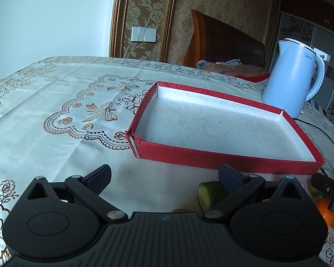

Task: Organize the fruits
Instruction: 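Move both tools toward the fruit beside the red tray, then close the right gripper on a tangerine while the left gripper closes on the brown fruit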

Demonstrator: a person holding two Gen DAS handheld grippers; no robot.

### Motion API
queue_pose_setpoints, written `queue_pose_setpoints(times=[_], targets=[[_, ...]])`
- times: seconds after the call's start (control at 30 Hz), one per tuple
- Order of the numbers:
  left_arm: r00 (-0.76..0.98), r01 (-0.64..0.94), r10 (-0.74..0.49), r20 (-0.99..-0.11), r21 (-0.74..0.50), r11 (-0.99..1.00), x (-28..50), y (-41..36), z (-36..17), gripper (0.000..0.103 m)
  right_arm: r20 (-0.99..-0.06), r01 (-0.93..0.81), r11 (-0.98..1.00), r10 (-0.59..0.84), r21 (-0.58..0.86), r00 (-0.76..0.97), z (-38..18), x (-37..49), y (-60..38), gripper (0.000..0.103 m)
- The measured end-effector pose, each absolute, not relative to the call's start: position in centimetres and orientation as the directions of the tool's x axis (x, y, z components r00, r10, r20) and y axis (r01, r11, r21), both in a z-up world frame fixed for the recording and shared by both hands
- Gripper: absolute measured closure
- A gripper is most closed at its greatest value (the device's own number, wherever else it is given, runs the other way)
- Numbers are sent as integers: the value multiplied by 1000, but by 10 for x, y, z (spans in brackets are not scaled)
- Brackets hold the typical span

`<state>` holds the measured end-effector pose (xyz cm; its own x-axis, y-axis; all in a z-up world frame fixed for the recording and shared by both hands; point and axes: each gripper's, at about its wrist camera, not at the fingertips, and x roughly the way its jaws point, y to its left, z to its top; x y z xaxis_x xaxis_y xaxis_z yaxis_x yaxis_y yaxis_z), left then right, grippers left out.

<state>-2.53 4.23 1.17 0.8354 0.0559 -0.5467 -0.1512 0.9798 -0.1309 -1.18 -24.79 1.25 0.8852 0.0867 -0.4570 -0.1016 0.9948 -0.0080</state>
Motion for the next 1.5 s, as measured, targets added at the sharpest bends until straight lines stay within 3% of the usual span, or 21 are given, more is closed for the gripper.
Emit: queue_pose_setpoints(times=[0.1,0.3,0.57,0.63,0.7,0.87,1.0,1.2,1.33,1.5], targets=[[835,-151,53,-547,-135,979,-25,43,12,0,-479,-175,984,166,26,862,13,-25,-258,0],[836,-146,51,-546,-132,980,-25,42,12,0,-476,-182,981,132,-60,870,13,-65,-270,0],[836,-148,52,-547,-133,980,-25,42,12,0,-470,-216,975,163,-60,867,9,-80,-268,0],[836,-147,51,-547,-134,980,-25,42,12,0,-472,-215,974,159,-67,867,10,-77,-268,4],[836,-148,52,-546,-134,980,-25,42,12,0,-501,-217,973,152,-75,852,7,-72,-269,24],[836,-146,50,-547,-133,980,-25,42,12,0,-512,-238,970,183,-42,839,5,-73,-280,31],[835,-147,49,-547,-136,980,-25,42,12,0,-515,-256,966,205,-29,832,7,-77,-287,50],[836,-146,49,-547,-135,980,-26,42,12,0,-520,-232,973,206,16,829,8,-70,-298,50],[835,-148,48,-548,-141,979,-26,43,12,0,-513,-221,974,163,-54,843,4,-62,-285,51],[836,-121,11,-548,-166,979,-33,52,17,0,-520,-207,978,179,5,835,4,-55,-290,51]])
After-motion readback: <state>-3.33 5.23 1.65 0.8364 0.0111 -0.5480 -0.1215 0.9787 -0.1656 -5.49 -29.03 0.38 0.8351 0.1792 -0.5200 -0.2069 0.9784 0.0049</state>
